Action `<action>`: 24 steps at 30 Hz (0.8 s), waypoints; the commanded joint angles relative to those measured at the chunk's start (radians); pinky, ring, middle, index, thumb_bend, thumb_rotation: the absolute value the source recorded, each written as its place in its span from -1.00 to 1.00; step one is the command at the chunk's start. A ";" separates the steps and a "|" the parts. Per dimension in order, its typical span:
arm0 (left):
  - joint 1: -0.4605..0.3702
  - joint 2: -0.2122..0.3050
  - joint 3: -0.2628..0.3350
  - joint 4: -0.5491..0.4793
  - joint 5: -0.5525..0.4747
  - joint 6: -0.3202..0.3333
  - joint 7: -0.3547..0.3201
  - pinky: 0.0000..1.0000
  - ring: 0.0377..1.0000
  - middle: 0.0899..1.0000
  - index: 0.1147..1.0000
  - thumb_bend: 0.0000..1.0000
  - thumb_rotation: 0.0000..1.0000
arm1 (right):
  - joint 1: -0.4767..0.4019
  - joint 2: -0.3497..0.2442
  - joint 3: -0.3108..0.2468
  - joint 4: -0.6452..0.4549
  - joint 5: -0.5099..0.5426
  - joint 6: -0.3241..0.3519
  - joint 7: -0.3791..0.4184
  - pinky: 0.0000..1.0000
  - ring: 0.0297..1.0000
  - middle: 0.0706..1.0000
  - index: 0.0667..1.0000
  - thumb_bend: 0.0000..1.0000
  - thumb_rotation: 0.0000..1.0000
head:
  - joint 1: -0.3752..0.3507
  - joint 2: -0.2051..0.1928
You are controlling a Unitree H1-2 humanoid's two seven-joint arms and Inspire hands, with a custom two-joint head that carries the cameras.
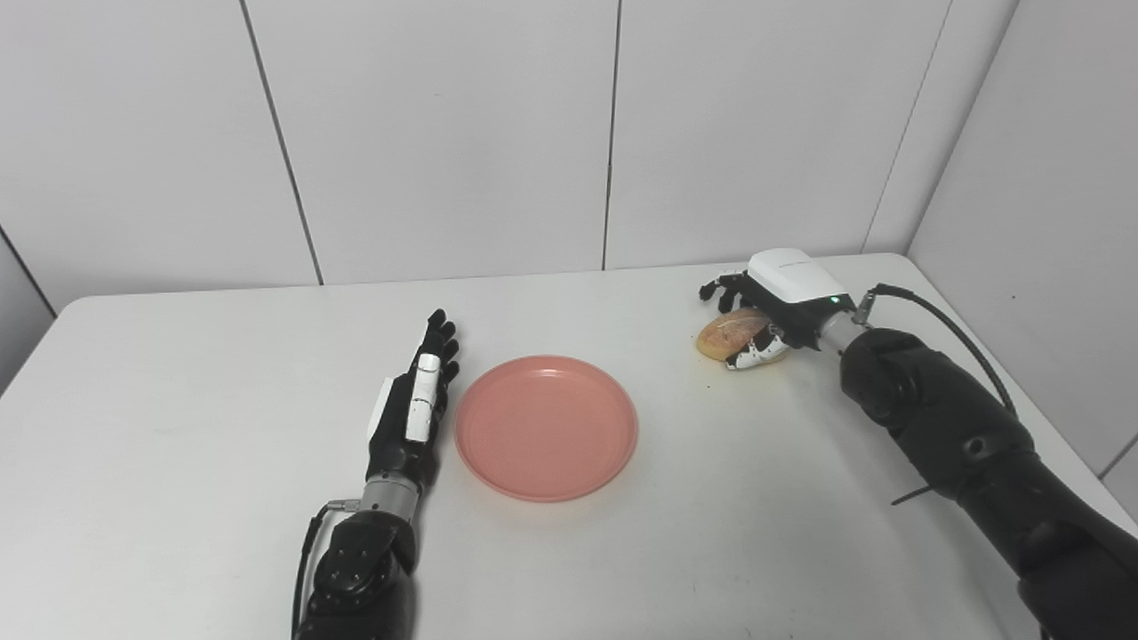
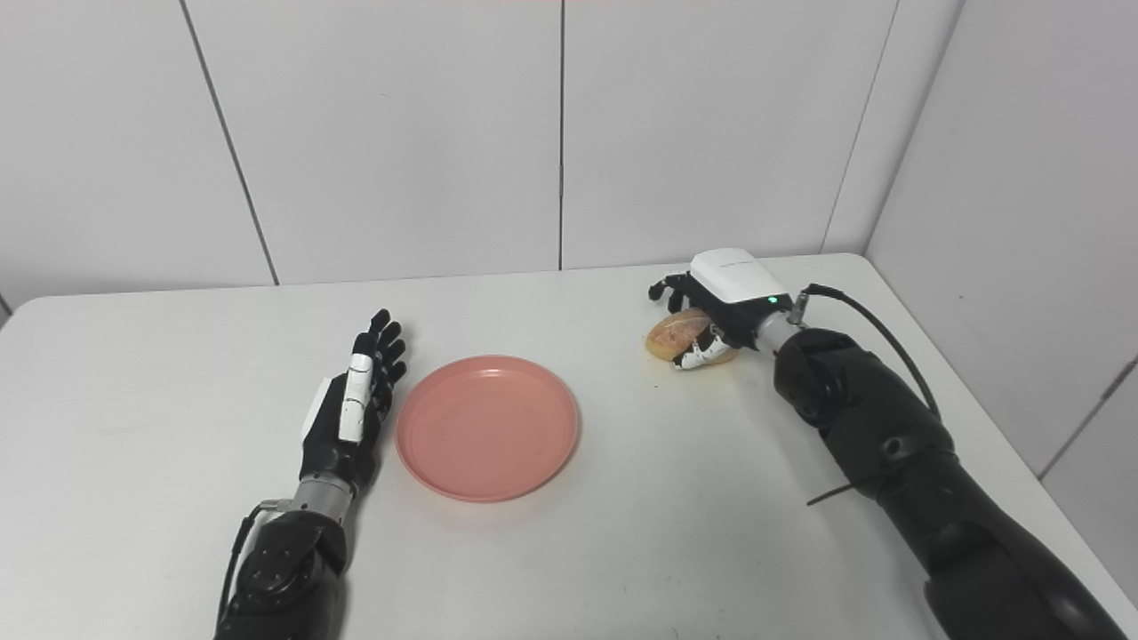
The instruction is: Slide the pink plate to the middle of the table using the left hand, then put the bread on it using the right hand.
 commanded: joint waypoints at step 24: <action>-0.005 -0.006 -0.008 0.000 0.013 -0.009 0.008 1.00 1.00 1.00 1.00 0.42 1.00 | -0.027 0.037 -0.072 -0.105 0.031 -0.081 -0.224 -0.53 -0.43 -0.28 -0.05 0.03 -1.00 | 0.021 -0.002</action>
